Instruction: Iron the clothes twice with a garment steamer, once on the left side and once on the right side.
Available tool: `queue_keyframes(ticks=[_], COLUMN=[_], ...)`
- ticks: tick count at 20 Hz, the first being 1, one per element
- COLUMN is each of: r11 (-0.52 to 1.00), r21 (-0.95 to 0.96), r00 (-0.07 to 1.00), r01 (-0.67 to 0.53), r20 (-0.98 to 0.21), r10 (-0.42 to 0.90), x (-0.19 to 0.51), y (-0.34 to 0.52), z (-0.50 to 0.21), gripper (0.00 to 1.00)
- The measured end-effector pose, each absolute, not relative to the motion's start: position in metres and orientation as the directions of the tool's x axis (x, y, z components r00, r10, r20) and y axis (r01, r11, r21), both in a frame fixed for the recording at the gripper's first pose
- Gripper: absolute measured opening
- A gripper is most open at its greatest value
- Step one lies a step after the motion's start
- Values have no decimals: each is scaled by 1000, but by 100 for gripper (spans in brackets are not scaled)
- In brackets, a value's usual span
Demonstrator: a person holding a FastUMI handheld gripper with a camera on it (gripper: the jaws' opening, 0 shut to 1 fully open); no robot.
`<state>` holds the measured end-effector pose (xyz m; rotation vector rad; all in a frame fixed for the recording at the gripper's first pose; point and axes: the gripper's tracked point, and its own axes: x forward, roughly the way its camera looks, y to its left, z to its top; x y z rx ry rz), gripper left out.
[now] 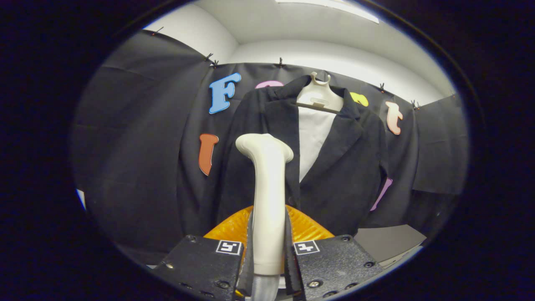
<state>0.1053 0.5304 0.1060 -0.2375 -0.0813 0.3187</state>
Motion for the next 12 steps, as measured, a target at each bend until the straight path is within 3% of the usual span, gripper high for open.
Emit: queue_keyframes(ticks=[12], r11=[901], r21=[-289], r00=[945], r01=[-323], r20=[-53], r10=[322], x=[93], y=[513], z=[40], gripper=[32])
